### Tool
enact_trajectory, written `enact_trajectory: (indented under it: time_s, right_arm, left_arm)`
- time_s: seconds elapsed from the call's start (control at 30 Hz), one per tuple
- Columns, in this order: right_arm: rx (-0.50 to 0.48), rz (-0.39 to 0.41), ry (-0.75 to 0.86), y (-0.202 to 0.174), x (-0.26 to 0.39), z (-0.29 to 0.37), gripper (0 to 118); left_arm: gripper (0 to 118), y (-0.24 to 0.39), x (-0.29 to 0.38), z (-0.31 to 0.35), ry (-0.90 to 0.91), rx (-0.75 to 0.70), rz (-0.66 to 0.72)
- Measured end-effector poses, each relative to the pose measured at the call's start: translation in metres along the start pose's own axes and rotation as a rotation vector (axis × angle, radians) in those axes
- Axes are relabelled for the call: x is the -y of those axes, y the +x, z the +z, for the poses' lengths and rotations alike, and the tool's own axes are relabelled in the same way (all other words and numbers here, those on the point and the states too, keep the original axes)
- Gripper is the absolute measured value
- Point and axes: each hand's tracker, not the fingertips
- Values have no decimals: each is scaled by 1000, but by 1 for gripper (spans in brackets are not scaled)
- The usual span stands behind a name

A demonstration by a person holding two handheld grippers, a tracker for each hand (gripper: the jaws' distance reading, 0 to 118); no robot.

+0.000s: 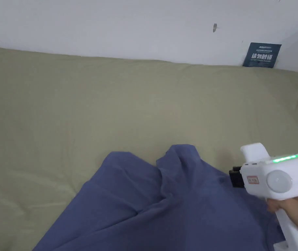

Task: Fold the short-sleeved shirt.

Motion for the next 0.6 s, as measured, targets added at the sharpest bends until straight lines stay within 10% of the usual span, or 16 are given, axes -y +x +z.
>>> enact_trajectory:
  time_s: [0.03,0.07,0.27,0.4,0.47,0.6]
  right_arm:
    - [-11,6,-15,-2,-3,-5,106]
    - [-38,24,-82,-1,-5,-14,115]
    - [-43,112,-118,-20,-7,-15,105]
    - [-135,101,-113,-16,-7,-8,62]
    - [-45,164,-40,-35,-9,10,0]
    - [-65,151,-15,-39,-9,47,0]
  left_arm:
    - [3,0,0,0,-2,1,0]
    - [3,0,0,0,-4,1,4]
    - [3,1,-1,-5,-15,-1,1]
    - [3,4,-1,-5,-15,-2,7]
    - [3,4,-1,-5,-13,-3,14]
    - [3,1,-3,0,-12,-4,1]
